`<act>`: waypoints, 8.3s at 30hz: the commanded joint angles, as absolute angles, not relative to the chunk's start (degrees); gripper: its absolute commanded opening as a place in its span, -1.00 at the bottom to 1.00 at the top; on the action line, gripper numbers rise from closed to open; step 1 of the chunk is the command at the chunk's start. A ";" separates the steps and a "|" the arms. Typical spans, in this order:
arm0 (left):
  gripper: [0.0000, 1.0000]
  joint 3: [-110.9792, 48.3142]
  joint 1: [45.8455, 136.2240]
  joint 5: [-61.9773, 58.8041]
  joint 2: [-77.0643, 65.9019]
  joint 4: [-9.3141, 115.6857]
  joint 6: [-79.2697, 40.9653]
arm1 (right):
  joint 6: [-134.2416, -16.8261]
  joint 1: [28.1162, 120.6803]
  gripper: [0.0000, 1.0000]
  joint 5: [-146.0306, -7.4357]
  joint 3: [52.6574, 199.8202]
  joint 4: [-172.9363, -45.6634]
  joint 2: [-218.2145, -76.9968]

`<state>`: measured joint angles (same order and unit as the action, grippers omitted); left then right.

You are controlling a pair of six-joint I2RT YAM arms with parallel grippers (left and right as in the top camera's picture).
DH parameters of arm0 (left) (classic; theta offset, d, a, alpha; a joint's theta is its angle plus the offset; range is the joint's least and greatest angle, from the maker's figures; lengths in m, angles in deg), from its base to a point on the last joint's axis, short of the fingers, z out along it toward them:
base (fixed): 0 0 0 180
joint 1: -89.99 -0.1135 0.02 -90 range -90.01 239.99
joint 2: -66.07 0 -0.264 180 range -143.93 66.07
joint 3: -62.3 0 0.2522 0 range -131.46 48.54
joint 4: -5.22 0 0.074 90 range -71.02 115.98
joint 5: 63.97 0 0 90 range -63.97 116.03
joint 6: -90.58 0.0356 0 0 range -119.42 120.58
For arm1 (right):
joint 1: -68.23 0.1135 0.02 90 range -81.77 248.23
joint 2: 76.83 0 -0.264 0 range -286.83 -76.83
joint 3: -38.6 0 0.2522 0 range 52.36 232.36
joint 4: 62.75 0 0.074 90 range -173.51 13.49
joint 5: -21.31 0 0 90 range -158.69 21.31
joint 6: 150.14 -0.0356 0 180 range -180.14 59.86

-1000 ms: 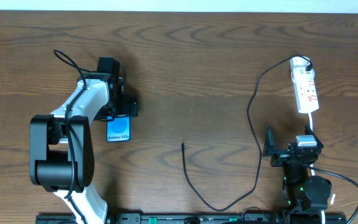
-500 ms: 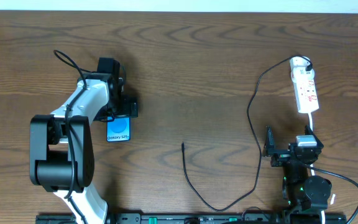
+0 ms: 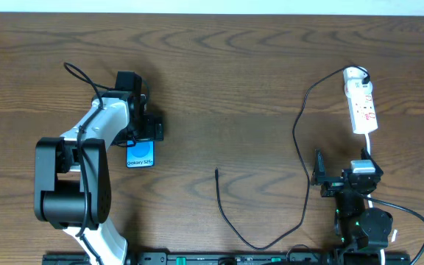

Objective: Plug charger to phone and switch on socket

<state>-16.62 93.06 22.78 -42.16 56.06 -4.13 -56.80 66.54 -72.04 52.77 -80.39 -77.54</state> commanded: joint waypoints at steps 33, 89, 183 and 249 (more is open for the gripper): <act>0.97 -14.33 92.86 23.72 -43.30 55.99 -4.58 | -57.52 66.74 0.99 -71.85 52.68 -80.63 -77.22; -0.14 -14.33 92.86 23.72 -43.27 56.41 -4.41 | -57.52 66.74 0.98 -71.85 52.68 -80.63 -77.22; -0.85 -10.26 92.86 23.53 -34.07 53.26 -4.23 | -57.52 66.74 0.98 -71.85 52.68 -80.63 -77.22; 0.86 -6.92 92.86 23.51 -36.28 49.57 -4.26 | -57.52 66.74 0.99 -71.85 52.68 -80.63 -77.22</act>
<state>-7.71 93.08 23.00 -35.54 48.98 -4.10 -56.78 66.54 -72.04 52.77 -80.39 -77.54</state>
